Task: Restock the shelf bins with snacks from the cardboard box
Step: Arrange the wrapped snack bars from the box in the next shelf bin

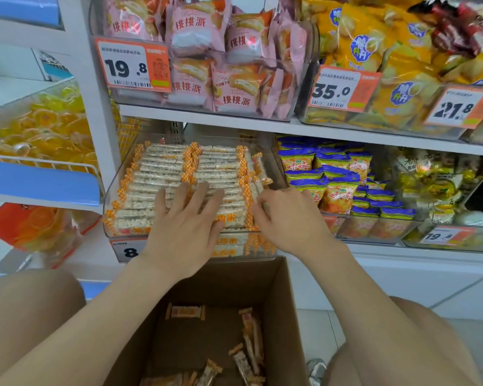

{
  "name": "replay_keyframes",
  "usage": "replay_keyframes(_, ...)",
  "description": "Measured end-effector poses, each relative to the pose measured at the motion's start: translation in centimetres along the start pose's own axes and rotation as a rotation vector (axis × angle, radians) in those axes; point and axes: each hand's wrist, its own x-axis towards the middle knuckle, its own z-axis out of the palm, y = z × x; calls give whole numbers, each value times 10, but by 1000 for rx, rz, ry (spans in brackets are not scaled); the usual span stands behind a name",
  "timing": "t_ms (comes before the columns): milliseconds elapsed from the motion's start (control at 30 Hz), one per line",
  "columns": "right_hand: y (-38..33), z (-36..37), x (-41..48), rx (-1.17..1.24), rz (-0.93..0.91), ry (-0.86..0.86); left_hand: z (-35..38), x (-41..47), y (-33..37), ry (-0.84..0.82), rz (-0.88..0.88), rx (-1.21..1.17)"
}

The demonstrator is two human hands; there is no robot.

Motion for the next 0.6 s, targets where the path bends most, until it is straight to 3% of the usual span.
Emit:
replay_keyframes(167,-1,16,-23,-179,-2,-33,1,-1,-1,-51,-3,9)
replay_keyframes(267,-3,18,-36,-127,57,76,-3,-2,-2,-4,-21,-48)
replay_keyframes(467,-15,0,-62,320,39,323,-24,-31,14,374,130,-316)
replay_keyframes(533,-24,-3,-77,514,5,202,-21,-47,21,250,189,-424)
replay_keyframes(600,-33,1,-92,557,-31,-67,-5,-62,25,-62,196,-463)
